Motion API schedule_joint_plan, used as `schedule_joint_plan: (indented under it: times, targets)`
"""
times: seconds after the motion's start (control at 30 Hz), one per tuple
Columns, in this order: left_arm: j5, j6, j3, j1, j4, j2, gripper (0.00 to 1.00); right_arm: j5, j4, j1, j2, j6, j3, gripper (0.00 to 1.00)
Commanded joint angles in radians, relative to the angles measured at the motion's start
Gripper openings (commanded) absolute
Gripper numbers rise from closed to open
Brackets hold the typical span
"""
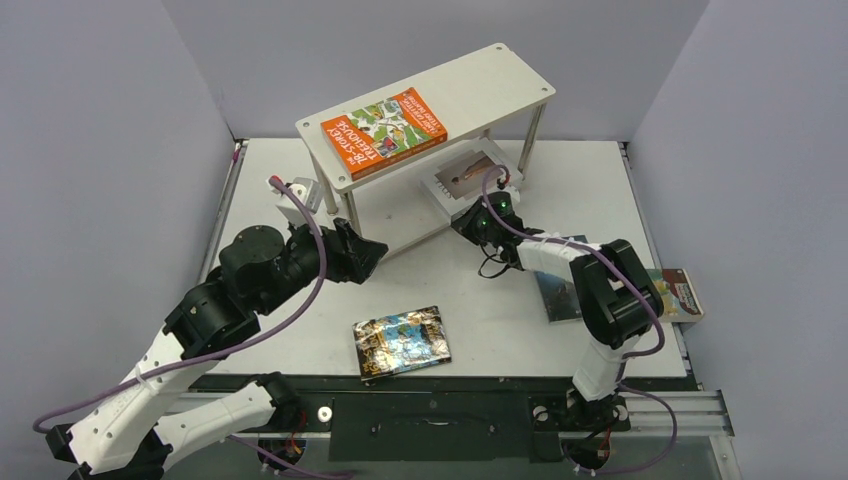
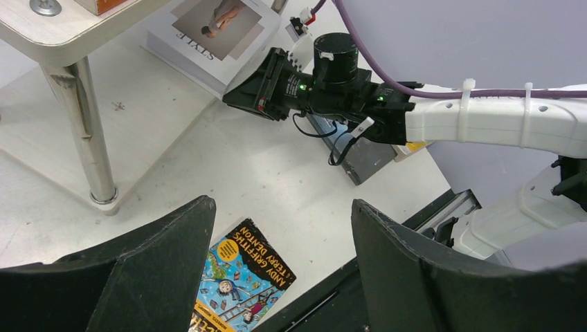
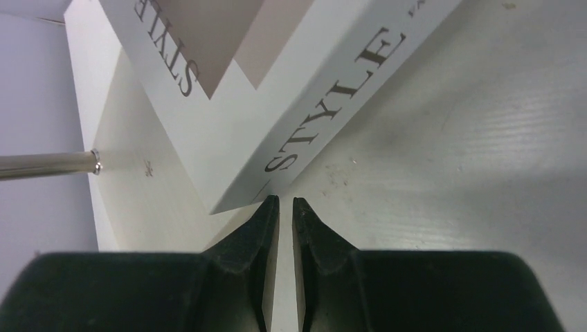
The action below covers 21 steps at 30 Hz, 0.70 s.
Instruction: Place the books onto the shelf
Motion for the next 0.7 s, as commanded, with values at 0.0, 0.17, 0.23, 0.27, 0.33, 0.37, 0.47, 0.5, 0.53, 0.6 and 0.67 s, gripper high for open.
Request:
schedule_joint_plan:
  times: [0.0,0.17,0.23,0.27,0.33,0.37,0.47,0.5,0.53,0.6,0.67]
  targets:
    - [-0.010,0.001,0.048,0.005,0.005,-0.014,0.70,-0.010,0.062,-0.018,0.028,0.017,0.077,0.10]
    - [-0.009,0.001,0.050,0.004,0.006,-0.017,0.70,-0.016,0.066,-0.028,0.038,0.025,0.087,0.10]
    - [-0.010,0.001,0.050,0.005,0.008,-0.017,0.70,-0.018,0.067,-0.027,0.028,0.025,0.078,0.10]
    - [-0.009,0.001,0.049,0.004,0.007,-0.017,0.70,-0.019,0.068,-0.027,0.016,0.025,0.073,0.10]
    - [-0.008,0.001,0.049,0.004,0.007,-0.017,0.70,-0.021,0.070,-0.027,-0.015,0.024,0.047,0.09]
    - [-0.008,0.001,0.047,0.004,0.007,-0.017,0.70,-0.020,0.071,-0.027,-0.027,0.024,0.040,0.09]
    - [-0.009,0.001,0.043,0.004,0.009,-0.016,0.70,-0.007,0.066,-0.028,-0.103,0.015,0.001,0.09]
    - [-0.007,0.001,0.042,0.005,0.012,-0.015,0.70,0.006,0.056,-0.031,-0.118,0.012,-0.004,0.09]
    - [-0.006,0.001,0.043,0.004,0.013,-0.012,0.70,0.013,0.052,-0.033,-0.147,0.005,-0.009,0.09]
    - [0.001,0.001,0.044,0.004,0.018,-0.007,0.70,0.037,0.028,-0.034,-0.181,-0.016,-0.001,0.10]
    - [0.004,0.001,0.042,0.005,0.025,-0.002,0.70,0.050,-0.001,-0.031,-0.199,-0.035,0.019,0.10]
